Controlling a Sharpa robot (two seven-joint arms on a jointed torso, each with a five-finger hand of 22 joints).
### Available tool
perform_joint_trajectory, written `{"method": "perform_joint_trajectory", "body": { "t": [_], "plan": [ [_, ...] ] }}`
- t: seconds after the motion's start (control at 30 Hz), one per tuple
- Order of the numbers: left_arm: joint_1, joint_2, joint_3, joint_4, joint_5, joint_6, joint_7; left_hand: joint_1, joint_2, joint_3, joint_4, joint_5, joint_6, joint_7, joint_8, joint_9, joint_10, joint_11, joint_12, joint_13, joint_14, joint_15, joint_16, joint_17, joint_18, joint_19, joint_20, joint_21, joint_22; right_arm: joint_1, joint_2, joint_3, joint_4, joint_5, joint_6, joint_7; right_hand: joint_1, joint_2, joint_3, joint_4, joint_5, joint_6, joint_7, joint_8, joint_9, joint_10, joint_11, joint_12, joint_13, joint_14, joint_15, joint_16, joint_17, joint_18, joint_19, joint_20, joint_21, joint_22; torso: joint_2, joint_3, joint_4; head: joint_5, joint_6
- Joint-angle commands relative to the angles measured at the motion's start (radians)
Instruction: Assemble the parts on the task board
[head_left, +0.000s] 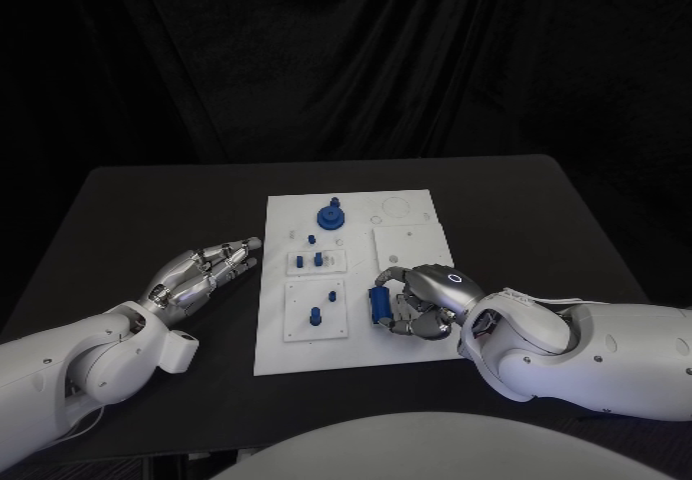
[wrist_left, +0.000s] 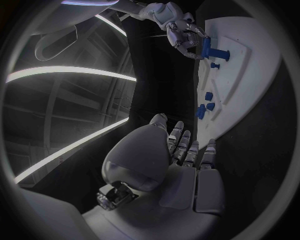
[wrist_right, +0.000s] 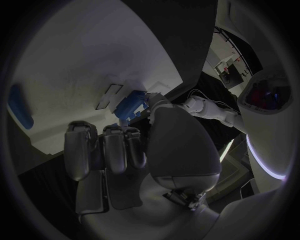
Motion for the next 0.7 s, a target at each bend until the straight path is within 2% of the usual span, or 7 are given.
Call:
{"method": "perform_joint_trajectory", "body": {
  "t": [0.03,0.1,0.23,0.43,0.5,0.6,0.7],
  "plan": [
    [-0.002,0.003,0.001,0.001,0.005,0.013,0.009,0.003,0.006,0.006,-0.001,0.002,-0.002,0.003,0.005,-0.001,0.001,0.009,0.003,0.001,-0.002,0.008,0.007,0.001,0.020,0.005,0.004,0.005,0.001,-0.002,0.001,0.000,-0.002,-0.001,0.035,-0.023,-0.016,-0.033,-0.043,0.003,-0.090,-0.033,0.000,-0.028,-0.029,0.106,-0.012,0.002,0.263,0.062,-0.009,-0.007,0.054,0.001,0.047,-0.005,-0.011,0.220,-0.001,0.0000,0.0010,0.000,0.000],
    [-0.002,0.003,0.001,0.000,0.005,0.013,0.010,0.003,0.006,0.006,-0.001,0.002,-0.002,0.003,0.005,-0.001,0.001,0.009,0.003,0.001,-0.002,0.008,0.007,0.001,0.020,0.005,0.004,0.005,0.001,-0.002,0.001,0.000,-0.002,-0.001,0.036,-0.025,-0.016,-0.038,-0.053,0.004,-0.113,-0.046,-0.002,-0.041,-0.041,0.102,-0.015,-0.002,0.257,0.062,-0.012,-0.008,0.053,0.001,0.048,-0.007,-0.011,0.220,-0.001,-0.0002,0.0008,0.000,0.000],
    [-0.003,0.003,0.001,0.000,0.005,0.014,0.011,0.003,0.006,0.006,-0.001,0.002,-0.002,0.003,0.005,-0.001,0.001,0.009,0.003,0.001,-0.002,0.008,0.007,0.001,0.020,0.005,0.004,0.005,0.001,-0.002,-0.001,0.000,0.000,-0.003,0.030,-0.029,-0.026,-0.090,-0.104,0.007,-0.240,-0.123,-0.011,-0.104,-0.081,0.091,-0.024,-0.016,0.239,0.061,-0.020,-0.012,0.045,0.003,0.044,-0.015,-0.019,0.217,-0.001,-0.0003,-0.0001,0.002,0.000],
    [-0.005,0.002,0.001,0.000,0.005,0.013,0.012,0.004,0.007,0.007,-0.001,0.002,-0.003,0.003,0.005,-0.001,0.001,0.010,0.003,0.001,-0.003,0.007,0.006,0.001,0.020,0.005,0.004,0.005,0.001,-0.001,-0.022,0.000,0.021,-0.019,-0.021,-0.016,-0.035,-0.123,-0.132,0.009,-0.314,-0.169,-0.027,-0.133,-0.102,0.080,-0.037,-0.030,0.219,0.061,-0.031,-0.014,0.042,0.004,0.043,-0.024,-0.024,0.216,-0.001,0.0004,-0.0013,0.006,0.000],
    [-0.005,0.001,0.001,0.000,0.005,0.012,0.012,0.004,0.007,0.007,-0.001,0.002,-0.003,0.003,0.005,-0.001,0.001,0.010,0.003,0.001,-0.003,0.007,0.006,0.001,0.020,0.005,0.004,0.005,0.001,0.005,-0.035,0.001,0.034,-0.021,-0.056,-0.003,-0.039,-0.124,-0.134,0.008,-0.322,-0.168,-0.028,-0.128,-0.102,0.080,-0.038,-0.029,0.220,0.061,-0.032,-0.013,0.044,0.003,0.043,-0.026,-0.022,0.217,-0.002,0.0006,-0.0016,0.009,0.000],
    [-0.005,0.001,0.001,-0.001,0.005,0.011,0.014,0.004,0.007,0.007,-0.001,0.002,-0.003,0.003,0.005,-0.001,0.001,0.010,0.003,0.001,-0.003,0.007,0.006,0.001,0.020,0.005,0.004,0.005,0.001,0.031,-0.063,0.001,0.058,-0.023,-0.122,0.023,-0.032,-0.107,-0.117,0.007,-0.320,-0.129,-0.030,-0.082,-0.090,0.086,-0.040,-0.023,0.229,0.064,-0.033,-0.009,0.056,0.001,0.047,-0.028,-0.015,0.219,-0.002,0.0010,-0.0022,0.012,0.000],
    [-0.006,0.001,0.001,0.000,0.005,0.008,0.015,0.004,0.007,0.008,-0.002,0.002,-0.002,0.003,0.005,-0.001,0.001,0.010,0.003,0.001,-0.002,0.007,0.007,0.001,0.020,0.006,0.005,0.006,0.001,0.067,-0.092,0.001,0.083,-0.024,-0.170,0.039,-0.012,-0.049,-0.067,0.005,-0.246,-0.051,-0.031,0.003,-0.071,0.101,-0.041,-0.004,0.255,0.071,-0.035,0.004,0.085,-0.004,0.058,-0.029,0.007,0.227,-0.002,0.0014,-0.0027,0.016,0.000]
  ]
}}
